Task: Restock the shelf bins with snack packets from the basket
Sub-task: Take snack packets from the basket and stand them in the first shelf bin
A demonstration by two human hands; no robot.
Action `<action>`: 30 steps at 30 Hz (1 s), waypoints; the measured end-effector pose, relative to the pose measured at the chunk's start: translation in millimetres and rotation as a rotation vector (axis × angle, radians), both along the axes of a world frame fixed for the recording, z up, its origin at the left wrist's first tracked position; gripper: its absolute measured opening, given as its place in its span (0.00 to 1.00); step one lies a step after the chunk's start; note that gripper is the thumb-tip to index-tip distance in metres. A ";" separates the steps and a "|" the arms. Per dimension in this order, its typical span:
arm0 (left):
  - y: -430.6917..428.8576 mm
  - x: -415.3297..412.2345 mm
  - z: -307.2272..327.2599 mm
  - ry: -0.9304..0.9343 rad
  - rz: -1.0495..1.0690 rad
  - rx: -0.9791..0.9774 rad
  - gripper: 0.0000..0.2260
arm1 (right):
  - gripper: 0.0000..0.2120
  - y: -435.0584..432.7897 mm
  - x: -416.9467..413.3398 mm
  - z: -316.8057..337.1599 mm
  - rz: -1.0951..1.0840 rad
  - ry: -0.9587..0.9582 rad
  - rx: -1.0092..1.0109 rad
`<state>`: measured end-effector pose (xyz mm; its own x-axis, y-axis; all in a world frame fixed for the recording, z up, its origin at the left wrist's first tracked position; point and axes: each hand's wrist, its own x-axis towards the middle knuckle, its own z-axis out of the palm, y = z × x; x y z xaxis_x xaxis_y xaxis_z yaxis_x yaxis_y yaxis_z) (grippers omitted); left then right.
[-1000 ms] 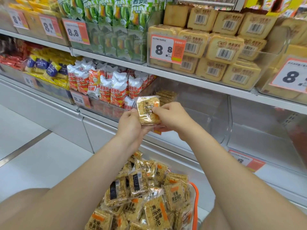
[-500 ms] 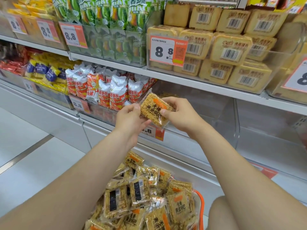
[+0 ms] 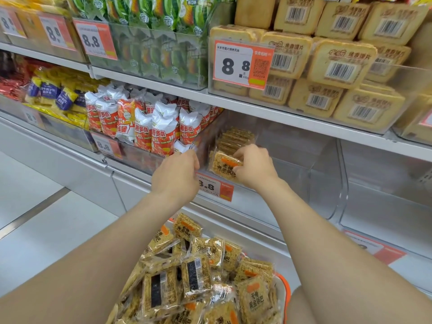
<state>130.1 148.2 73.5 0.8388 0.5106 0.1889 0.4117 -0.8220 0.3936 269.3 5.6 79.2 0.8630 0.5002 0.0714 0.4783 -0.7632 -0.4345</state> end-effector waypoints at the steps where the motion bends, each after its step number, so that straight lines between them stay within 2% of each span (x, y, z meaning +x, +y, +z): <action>1: 2.7 0.6 -2.0 -0.007 0.008 -0.003 0.10 | 0.20 2.8 1.9 -1.4 -0.020 0.004 -0.006; 6: 8.0 3.8 -5.2 -0.028 0.016 -0.007 0.10 | 0.09 20.0 7.0 -4.3 -0.089 -0.020 -0.014; 9: 10.8 4.4 -8.8 -0.041 0.002 -0.015 0.10 | 0.13 29.4 7.2 -5.9 -0.114 -0.073 -0.011; 14: 12.4 3.8 -10.5 -0.046 -0.010 -0.017 0.10 | 0.14 30.0 -0.5 -1.6 -0.140 -0.219 -0.138; 23: 6.0 -2.1 -2.6 -0.029 0.007 -0.009 0.10 | 0.20 22.6 -7.7 6.1 -0.137 -0.252 -0.154; 30: 1.7 -11.9 1.9 0.052 -0.004 -0.021 0.07 | 0.10 16.7 -10.3 5.4 -0.082 -0.296 -0.079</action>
<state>118.1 149.9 75.4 0.8492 0.5108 0.1340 0.4291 -0.8153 0.3888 259.0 22.3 84.6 0.8482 0.4437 0.2893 0.5106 -0.8302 -0.2238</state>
